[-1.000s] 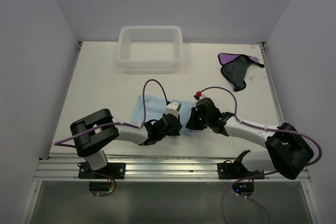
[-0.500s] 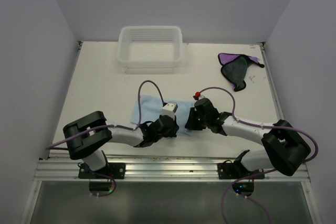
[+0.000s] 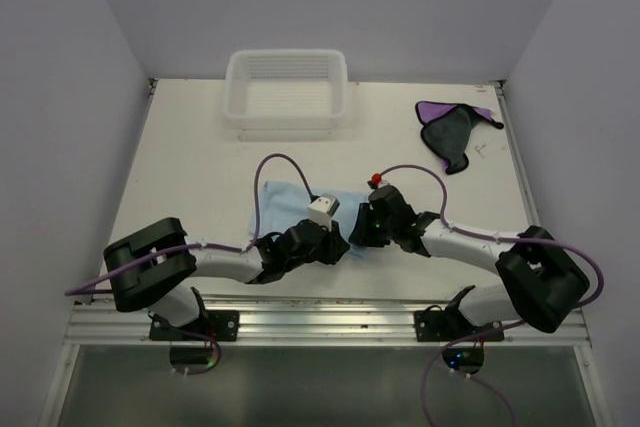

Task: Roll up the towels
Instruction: Roll the towel

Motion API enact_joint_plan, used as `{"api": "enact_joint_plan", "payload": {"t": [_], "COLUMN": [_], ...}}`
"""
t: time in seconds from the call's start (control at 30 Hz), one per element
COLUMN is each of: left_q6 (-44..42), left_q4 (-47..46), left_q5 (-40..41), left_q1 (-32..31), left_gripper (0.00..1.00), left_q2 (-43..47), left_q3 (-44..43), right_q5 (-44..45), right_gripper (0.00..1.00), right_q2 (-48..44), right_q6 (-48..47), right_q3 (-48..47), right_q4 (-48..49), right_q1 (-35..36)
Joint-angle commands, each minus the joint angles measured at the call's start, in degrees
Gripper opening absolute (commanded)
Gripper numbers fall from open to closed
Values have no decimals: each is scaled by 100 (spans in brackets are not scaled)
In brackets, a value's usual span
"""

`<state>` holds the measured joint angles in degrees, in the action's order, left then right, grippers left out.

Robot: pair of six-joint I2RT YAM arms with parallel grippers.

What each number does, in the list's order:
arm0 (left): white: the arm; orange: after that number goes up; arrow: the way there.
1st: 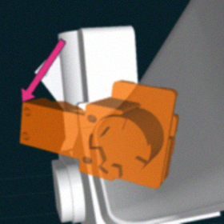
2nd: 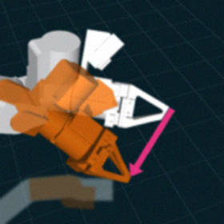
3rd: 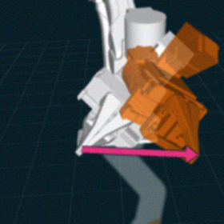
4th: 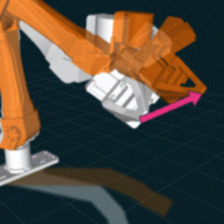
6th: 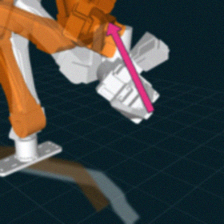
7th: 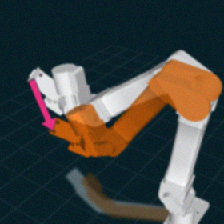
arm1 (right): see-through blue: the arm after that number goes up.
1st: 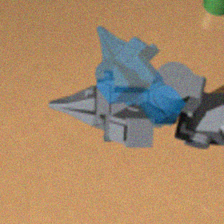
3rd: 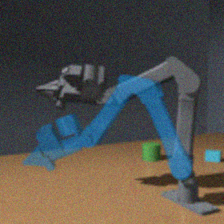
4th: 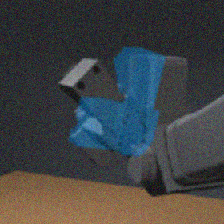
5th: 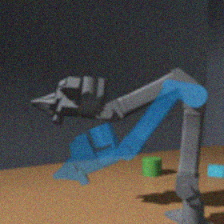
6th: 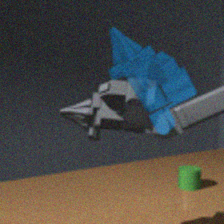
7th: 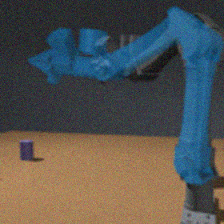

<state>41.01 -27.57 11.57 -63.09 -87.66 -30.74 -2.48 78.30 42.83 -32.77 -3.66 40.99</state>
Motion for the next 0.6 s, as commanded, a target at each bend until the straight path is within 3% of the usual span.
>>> {"api": "enact_joint_plan", "payload": {"t": [0.0, 0.13, 0.2, 0.57], "left_q6": [-137, -129, -85, 170], "left_q4": [-565, -565, -582, -688], "left_q5": [-235, -235, -226, 380], "left_q1": [-37, -72, -89, -344], "left_gripper": [23, 11, 1, 0], "left_q2": [-67, -15, -14, 21], "left_q3": [-99, -81, -72, -11], "right_q5": [239, 239, 239, 239], "right_gripper": [31, 33, 33, 35], "right_q2": [106, 141, 168, 335], "right_q6": [68, 138, 182, 709], "right_q3": [-133, -150, -159, -203], "right_q4": [-47, -82, -100, -170], "right_q1": [5, 5, 5, 14]}}
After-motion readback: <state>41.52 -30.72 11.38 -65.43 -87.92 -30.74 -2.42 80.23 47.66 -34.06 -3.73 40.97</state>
